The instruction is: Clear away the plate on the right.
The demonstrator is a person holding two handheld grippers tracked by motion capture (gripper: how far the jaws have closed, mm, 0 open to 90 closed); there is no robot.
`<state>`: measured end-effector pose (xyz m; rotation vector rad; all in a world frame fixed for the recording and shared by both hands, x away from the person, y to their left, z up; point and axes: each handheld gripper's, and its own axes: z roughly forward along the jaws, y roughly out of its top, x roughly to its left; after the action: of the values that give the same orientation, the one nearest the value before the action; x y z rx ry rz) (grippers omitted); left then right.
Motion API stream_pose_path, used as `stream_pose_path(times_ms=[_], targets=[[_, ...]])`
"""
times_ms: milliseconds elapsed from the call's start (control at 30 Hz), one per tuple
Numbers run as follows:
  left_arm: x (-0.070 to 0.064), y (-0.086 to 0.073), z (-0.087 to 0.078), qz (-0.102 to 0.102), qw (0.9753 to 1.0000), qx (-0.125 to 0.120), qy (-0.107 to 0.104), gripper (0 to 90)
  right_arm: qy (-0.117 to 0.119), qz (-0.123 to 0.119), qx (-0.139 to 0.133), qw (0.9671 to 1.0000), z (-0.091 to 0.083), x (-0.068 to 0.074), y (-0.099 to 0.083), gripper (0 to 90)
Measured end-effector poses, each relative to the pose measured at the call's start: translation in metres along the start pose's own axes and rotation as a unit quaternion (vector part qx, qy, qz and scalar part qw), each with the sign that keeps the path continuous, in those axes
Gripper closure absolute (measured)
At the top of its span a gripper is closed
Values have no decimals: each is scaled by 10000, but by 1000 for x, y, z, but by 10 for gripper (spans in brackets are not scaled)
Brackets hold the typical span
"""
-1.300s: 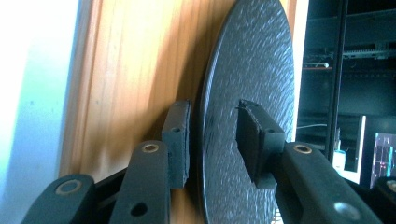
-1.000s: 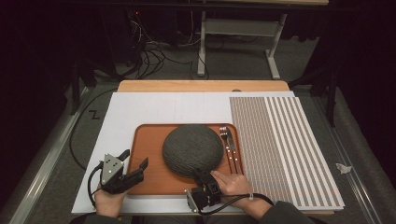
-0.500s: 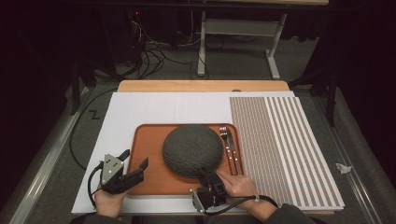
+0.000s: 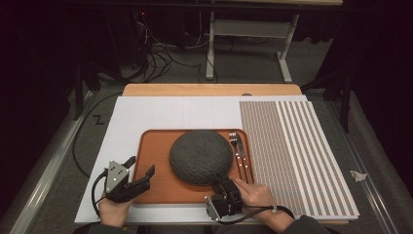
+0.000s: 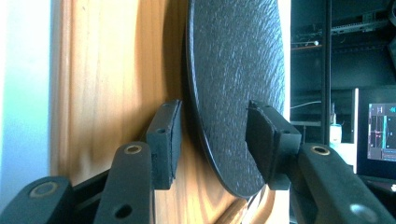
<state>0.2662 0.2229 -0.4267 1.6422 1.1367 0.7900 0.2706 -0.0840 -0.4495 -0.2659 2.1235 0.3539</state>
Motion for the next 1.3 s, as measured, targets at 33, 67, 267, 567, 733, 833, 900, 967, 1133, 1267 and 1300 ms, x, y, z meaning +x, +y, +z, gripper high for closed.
stream_pose_path(times_ms=[33,67,267,567,733,833,900,967,1133,1267,1300], targets=[[0,0,0,-1,10000,-3,-5,281,9,-5,13,10000,-1,0,-1,573],[0,0,0,-3,10000,-8,-6,281,2,48,19,10000,-1,1,-2,570],[0,0,0,-8,10000,-15,-9,279,-53,71,86,9999,-5,-1,-10,561],[0,0,0,-7,10000,-16,-13,279,-114,205,216,9995,-10,-4,-25,553],[0,0,0,-9,10000,-18,-13,279,-109,250,268,9993,-13,-5,-32,552],[0,0,0,-4,10000,-15,-11,278,-137,202,301,9993,-14,-5,-37,552],[0,0,0,-3,10000,-16,-13,279,-148,257,356,9989,-16,-4,-40,551],[0,0,0,-10,10000,-16,-16,279,-168,250,382,9988,-16,-6,-43,548],[0,0,0,3,10000,-9,-10,278,-212,390,481,9979,-19,-8,-55,556],[-1,0,0,6,10000,-8,-9,278,-273,388,520,9975,-21,-9,-65,560],[-1,0,0,8,10000,-9,-7,279,-262,420,554,9972,-21,-9,-67,560]])
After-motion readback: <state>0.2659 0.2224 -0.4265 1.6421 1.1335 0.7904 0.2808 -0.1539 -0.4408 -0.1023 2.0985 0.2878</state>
